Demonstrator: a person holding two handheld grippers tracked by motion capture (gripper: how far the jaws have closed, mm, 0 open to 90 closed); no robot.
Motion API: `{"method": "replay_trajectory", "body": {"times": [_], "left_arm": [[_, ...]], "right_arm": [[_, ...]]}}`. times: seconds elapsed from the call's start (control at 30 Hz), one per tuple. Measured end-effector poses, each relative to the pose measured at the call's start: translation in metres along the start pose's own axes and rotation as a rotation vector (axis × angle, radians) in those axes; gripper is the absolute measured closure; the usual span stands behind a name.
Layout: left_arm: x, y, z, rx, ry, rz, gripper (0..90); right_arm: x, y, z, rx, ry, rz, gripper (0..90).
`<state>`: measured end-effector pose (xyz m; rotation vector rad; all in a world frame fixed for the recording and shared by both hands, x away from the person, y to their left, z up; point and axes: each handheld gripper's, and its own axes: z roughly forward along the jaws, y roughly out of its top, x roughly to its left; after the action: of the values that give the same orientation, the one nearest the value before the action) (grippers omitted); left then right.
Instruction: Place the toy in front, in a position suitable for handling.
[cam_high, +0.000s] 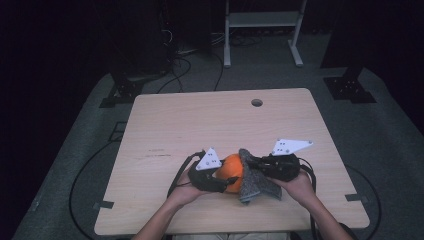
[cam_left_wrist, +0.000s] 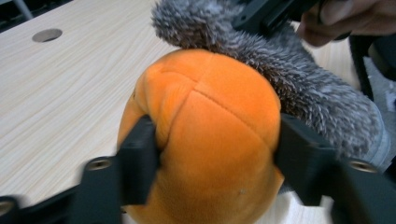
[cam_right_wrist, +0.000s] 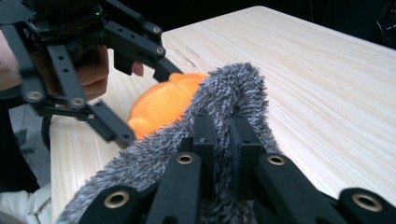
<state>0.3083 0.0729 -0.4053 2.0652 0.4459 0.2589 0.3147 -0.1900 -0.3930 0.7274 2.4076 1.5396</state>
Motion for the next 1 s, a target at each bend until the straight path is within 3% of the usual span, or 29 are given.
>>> {"method": "replay_trajectory", "body": {"times": [0.03, 0.07, 0.13, 0.2, 0.27, 0.3, 0.37, 0.4, 0.47, 0.53, 0.6, 0.73, 0.77, 0.9, 1.0], "left_arm": [[0.007, -0.002, -0.003, -0.038, -0.013, -0.003, 22.2], [0.01, -0.004, -0.005, -0.043, -0.004, 0.009, 18.8], [0.019, -0.011, -0.005, -0.046, -0.013, 0.032, 11.9], [0.027, -0.019, -0.001, -0.021, -0.035, 0.051, 10.4], [0.032, -0.024, 0.006, -0.016, -0.082, 0.053, 9.1], [0.032, -0.024, 0.006, -0.016, -0.082, 0.053, 9.2], [0.037, -0.028, 0.013, -0.039, -0.158, 0.033, 12.5], [0.037, -0.028, 0.015, -0.039, -0.158, 0.031, 13.9], [0.032, -0.029, 0.013, -0.07, -0.104, 0.07, 30.8], [0.033, -0.031, 0.011, -0.086, -0.097, 0.042, 40.9], [0.035, -0.034, 0.01, -0.091, -0.103, 0.019, 42.3], [0.031, -0.031, 0.007, -0.093, -0.105, 0.034, 43.0], [0.029, -0.028, 0.005, -0.092, -0.109, 0.024, 43.7], [0.031, -0.022, -0.001, -0.079, -0.098, 0.002, 44.1], [0.031, -0.023, -0.003, -0.066, -0.106, -0.001, 44.3]], "right_arm": [[-0.005, -0.005, -0.002, 0.001, -0.006, 0.011, 82.7], [-0.007, -0.006, -0.003, -0.003, -0.013, 0.012, 82.8], [-0.011, -0.009, -0.005, -0.011, -0.006, 0.023, 82.7], [-0.013, -0.01, -0.006, -0.015, 0.003, 0.021, 82.7], [-0.014, -0.011, -0.007, -0.013, 0.001, 0.009, 82.7], [-0.014, -0.011, -0.007, -0.013, 0.001, 0.009, 82.7], [-0.018, -0.011, -0.006, -0.014, -0.007, 0.012, 82.6], [-0.019, -0.011, -0.006, -0.015, -0.008, 0.016, 82.6], [-0.02, -0.012, -0.006, -0.018, -0.019, 0.015, 82.6], [-0.023, -0.013, -0.007, -0.023, -0.023, 0.021, 82.6], [-0.027, -0.018, -0.008, -0.013, -0.036, 0.037, 82.6], [-0.031, -0.03, -0.011, 0.008, -0.046, 0.064, 82.6], [-0.028, -0.03, -0.02, -0.001, -0.048, 0.06, 82.7], [-0.012, -0.016, -0.038, -0.039, -0.032, -0.003, 82.7], [-0.002, -0.004, -0.04, -0.057, -0.019, -0.052, 82.6]]}}
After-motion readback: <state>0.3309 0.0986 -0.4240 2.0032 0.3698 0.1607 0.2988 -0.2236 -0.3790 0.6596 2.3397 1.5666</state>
